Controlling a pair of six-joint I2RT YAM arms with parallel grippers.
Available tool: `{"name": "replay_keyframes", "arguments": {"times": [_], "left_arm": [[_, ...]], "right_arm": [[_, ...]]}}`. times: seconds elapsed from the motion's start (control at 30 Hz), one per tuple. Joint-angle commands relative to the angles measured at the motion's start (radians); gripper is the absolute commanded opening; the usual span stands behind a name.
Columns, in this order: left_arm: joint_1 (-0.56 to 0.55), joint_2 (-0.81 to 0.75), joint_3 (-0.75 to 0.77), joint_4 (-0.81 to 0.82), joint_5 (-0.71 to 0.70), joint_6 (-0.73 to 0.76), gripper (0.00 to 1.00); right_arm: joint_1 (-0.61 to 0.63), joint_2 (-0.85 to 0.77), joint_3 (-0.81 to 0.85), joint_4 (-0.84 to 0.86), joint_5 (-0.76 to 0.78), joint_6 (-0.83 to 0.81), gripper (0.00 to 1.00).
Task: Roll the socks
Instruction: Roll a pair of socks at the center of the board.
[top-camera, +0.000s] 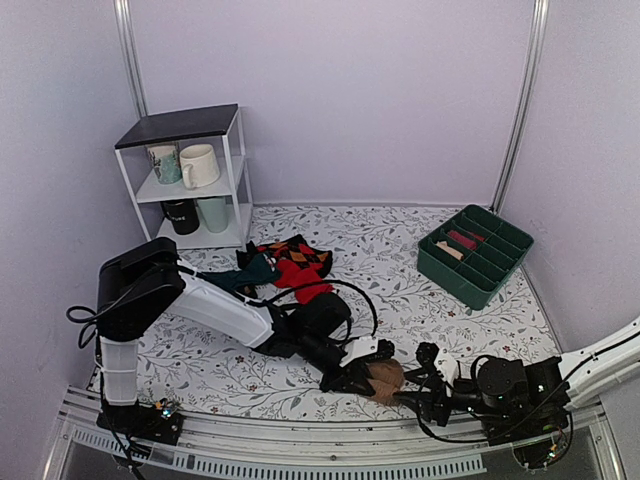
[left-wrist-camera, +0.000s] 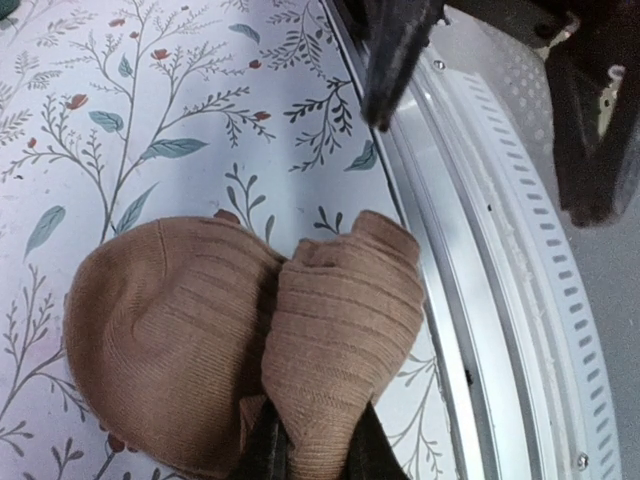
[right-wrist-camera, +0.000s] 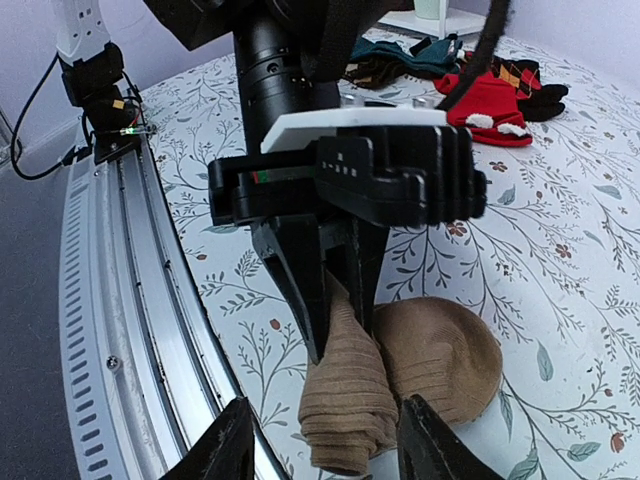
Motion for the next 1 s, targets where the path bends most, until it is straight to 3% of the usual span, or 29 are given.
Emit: {"name": "replay_keyframes", "arguments": {"times": [0.0, 0.37, 0.7, 0.97], "left_arm": [[-0.010, 0.117, -0.066, -0.298, -0.079, -0.004, 0.00], [-0.010, 0.124, -0.060, -0.302, -0.077, -0.005, 0.00], [-0.010, 0.129, -0.052, -0.309, -0.077, -0.001, 0.00], [-0.010, 0.129, -0.053, -0.310, -0.078, 0.001, 0.00]], "right_arm": [[-0.038, -0.049, -0.053, 0.052, -0.108, 0.005, 0.49], [-0.057, 0.214, -0.013, 0.232, -0.097, -0.022, 0.50], [-0.077, 0.338, 0.038, 0.248, -0.110, -0.037, 0.50], [-0.080, 0.426, 0.042, 0.240, -0.137, 0.043, 0.47]]}}
